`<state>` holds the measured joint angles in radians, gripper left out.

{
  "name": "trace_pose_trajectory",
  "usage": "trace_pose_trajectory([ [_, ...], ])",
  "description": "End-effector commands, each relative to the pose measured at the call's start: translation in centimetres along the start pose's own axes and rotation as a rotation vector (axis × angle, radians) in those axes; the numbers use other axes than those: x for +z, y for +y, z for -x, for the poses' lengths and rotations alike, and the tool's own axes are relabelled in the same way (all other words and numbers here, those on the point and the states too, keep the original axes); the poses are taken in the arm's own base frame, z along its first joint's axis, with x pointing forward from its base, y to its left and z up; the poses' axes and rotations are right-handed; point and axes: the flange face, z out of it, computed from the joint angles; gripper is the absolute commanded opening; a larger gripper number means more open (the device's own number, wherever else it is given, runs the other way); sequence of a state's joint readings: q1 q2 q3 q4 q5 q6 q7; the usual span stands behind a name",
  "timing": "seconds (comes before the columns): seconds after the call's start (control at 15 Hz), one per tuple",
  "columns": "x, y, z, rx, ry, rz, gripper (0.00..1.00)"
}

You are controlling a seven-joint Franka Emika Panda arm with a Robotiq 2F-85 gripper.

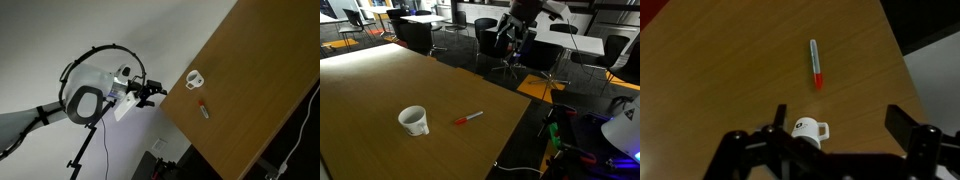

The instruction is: Pick up the pen from the table and put it in the white mug cup.

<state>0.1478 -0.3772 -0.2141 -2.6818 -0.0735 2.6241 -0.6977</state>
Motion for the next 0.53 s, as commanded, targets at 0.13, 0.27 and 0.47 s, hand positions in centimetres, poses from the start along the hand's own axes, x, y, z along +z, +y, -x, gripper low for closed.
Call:
trace_pose_trajectory([
  [0.13, 7.2, 0.5, -1.4, -0.141, -0.006, 0.006, 1.00],
  [0.27, 9.7, 0.5, -1.3, -0.150, -0.026, -0.012, 1.00],
  [0.47, 10.2, -0.2, -0.4, -0.133, -0.057, -0.035, 1.00],
])
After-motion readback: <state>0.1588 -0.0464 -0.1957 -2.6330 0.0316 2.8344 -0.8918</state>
